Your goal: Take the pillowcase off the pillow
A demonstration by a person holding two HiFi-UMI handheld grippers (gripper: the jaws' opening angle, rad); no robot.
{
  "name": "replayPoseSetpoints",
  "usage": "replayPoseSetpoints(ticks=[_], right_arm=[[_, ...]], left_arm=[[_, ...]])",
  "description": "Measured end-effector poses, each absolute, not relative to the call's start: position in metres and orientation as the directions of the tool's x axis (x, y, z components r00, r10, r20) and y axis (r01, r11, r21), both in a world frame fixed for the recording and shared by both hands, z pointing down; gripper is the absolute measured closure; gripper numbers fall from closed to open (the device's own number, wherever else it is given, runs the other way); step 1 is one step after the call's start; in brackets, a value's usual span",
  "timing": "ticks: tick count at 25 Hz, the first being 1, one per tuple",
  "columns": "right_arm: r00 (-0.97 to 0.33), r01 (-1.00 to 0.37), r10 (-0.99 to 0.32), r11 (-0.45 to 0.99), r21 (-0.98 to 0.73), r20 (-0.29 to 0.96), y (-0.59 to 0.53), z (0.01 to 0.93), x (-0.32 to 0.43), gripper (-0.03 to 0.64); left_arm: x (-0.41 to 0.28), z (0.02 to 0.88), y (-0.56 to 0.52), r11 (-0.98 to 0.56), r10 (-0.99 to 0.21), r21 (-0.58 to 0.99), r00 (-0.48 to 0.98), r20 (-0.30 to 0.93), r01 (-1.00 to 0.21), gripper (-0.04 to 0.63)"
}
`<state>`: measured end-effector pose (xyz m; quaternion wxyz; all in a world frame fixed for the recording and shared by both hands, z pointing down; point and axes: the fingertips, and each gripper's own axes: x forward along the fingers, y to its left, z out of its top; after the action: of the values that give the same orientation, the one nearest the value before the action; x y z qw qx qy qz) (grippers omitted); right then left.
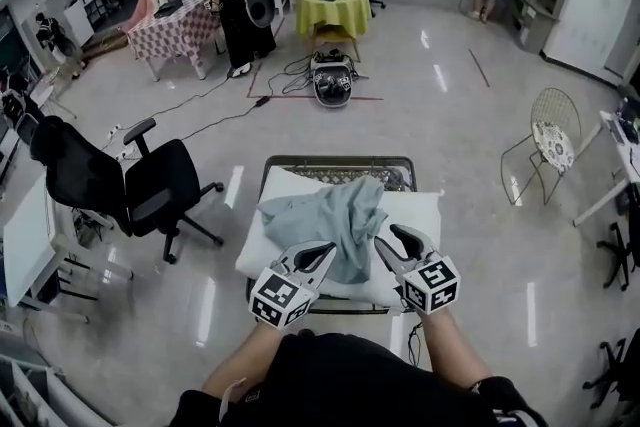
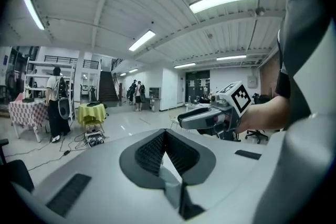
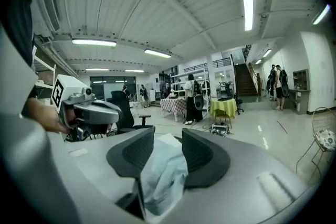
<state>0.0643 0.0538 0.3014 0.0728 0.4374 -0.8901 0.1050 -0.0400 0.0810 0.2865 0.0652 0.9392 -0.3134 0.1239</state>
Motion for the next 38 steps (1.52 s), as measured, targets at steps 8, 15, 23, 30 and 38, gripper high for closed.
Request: replayPoseSetpoints(ticks=[8,15,23,30,38], right_arm=[[-0.609,-0.790,-0.792,0.600,-0.126,0.043,0.044,0.222,0.039,0.483],[-0.618,-0.769,-0.786,0.608,-0.196,-0.011,0.030,0.211,0.013,0.604],[-0.598,-0.785,-0.801,0.592,-0.180,-0.025,0.035,0.197,0.020,0.607],[-0.591,-0.790,-0.802,0.597,-0.137,-0.089,0.039,0.177,0.016,0.607],[-0.537,-0.834,-0.842,0.540,-0.119,-0.052,0.037,0.186,0.038,0.609]], left_arm=[[-0.083,0.233,0.072,-0.755,-0.650,0.000,0.748,0.136,-0.656,0.591],[-0.133,0.234,0.054,-0.712,-0.696,0.060,0.715,0.070,-0.699,0.591],[-0.136,0.209,0.047,-0.731,-0.682,0.007,0.730,0.033,-0.683,0.591],[-0.156,0.210,0.045,-0.663,-0.747,-0.055,0.657,0.101,-0.746,0.591],[-0.175,0.210,0.015,-0.615,-0.783,0.017,0.613,0.104,-0.788,0.591]])
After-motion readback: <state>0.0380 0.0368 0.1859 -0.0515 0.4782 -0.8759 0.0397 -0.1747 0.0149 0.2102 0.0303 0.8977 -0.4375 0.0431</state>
